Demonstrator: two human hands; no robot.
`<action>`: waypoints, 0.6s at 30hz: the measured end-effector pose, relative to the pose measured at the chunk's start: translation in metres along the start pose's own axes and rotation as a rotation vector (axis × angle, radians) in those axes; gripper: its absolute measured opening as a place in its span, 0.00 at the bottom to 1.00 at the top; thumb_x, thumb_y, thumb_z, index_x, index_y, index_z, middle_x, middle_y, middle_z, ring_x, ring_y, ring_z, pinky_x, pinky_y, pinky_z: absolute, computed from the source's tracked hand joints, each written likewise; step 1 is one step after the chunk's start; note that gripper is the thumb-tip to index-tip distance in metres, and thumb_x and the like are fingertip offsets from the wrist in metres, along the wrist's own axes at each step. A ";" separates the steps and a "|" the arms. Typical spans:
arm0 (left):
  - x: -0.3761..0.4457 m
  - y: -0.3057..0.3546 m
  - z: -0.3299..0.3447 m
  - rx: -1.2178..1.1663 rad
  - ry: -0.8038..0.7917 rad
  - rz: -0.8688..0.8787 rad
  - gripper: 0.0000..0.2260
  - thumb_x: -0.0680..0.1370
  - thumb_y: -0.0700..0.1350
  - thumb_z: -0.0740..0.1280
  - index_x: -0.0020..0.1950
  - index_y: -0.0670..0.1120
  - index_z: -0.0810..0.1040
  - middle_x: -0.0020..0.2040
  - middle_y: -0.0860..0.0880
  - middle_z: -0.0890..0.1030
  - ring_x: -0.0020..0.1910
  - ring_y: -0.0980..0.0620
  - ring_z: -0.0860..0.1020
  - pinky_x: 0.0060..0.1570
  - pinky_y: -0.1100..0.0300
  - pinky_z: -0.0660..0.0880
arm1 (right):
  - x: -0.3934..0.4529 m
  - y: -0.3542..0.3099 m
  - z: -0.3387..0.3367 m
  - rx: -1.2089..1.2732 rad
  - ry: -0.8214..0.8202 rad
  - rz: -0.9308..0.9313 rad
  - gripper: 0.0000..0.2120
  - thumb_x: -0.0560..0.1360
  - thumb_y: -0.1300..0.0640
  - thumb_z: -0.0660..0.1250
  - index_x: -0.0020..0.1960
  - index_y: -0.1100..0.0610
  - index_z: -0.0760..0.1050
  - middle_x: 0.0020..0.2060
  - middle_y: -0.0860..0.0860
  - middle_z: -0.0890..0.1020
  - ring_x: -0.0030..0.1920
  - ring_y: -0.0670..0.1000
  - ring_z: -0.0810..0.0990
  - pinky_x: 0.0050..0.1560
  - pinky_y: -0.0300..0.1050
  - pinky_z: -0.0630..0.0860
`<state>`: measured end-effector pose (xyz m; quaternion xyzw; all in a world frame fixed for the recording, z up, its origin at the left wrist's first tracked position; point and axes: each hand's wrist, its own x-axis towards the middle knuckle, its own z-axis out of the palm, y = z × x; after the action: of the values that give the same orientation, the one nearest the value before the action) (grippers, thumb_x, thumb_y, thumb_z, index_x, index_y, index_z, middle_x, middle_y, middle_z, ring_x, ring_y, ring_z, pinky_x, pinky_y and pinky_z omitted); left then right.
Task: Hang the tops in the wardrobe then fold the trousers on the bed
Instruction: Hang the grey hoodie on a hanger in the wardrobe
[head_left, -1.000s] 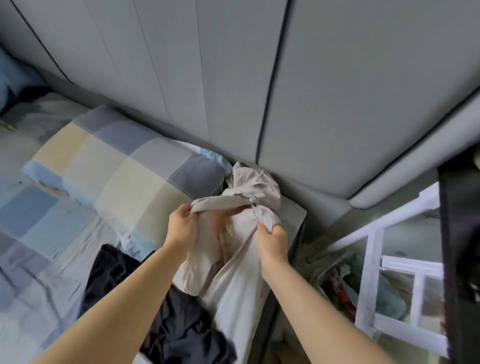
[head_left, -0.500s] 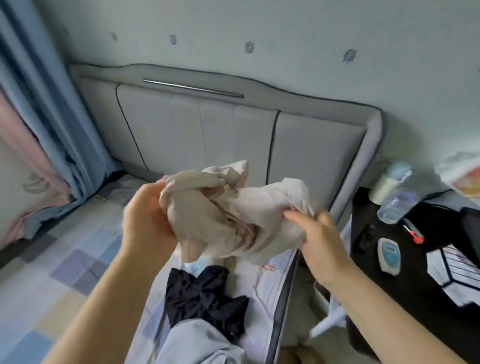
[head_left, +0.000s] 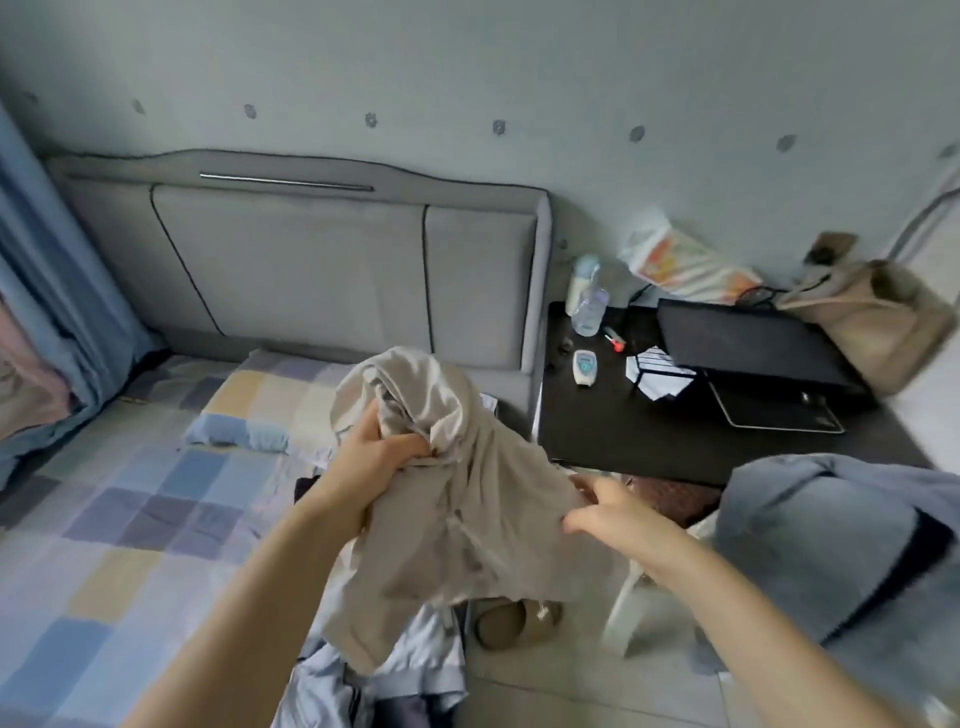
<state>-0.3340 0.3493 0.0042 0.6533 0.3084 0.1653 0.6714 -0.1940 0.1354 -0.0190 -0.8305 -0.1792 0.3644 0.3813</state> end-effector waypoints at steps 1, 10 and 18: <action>-0.011 0.007 0.012 0.086 -0.041 0.067 0.19 0.62 0.42 0.71 0.51 0.56 0.81 0.46 0.53 0.85 0.45 0.55 0.83 0.38 0.63 0.79 | -0.013 0.000 -0.007 -0.006 0.057 -0.056 0.24 0.70 0.57 0.70 0.65 0.52 0.71 0.55 0.45 0.78 0.56 0.48 0.78 0.59 0.47 0.75; -0.100 0.031 0.142 0.550 -0.501 0.261 0.16 0.67 0.43 0.74 0.52 0.55 0.76 0.47 0.56 0.81 0.47 0.67 0.78 0.43 0.71 0.75 | -0.101 0.013 -0.058 0.534 0.284 0.010 0.10 0.74 0.54 0.68 0.52 0.58 0.78 0.48 0.59 0.83 0.52 0.59 0.82 0.57 0.61 0.77; -0.144 0.001 0.246 0.164 -0.645 -0.406 0.30 0.59 0.74 0.67 0.43 0.51 0.87 0.39 0.50 0.85 0.35 0.52 0.83 0.37 0.61 0.77 | -0.204 0.081 -0.175 0.921 0.493 -0.217 0.04 0.79 0.65 0.60 0.51 0.61 0.74 0.36 0.55 0.78 0.35 0.50 0.77 0.33 0.40 0.76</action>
<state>-0.2881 0.0688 0.0226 0.6491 0.2167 -0.2100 0.6983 -0.1999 -0.1223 0.0920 -0.6148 0.0095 0.1577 0.7727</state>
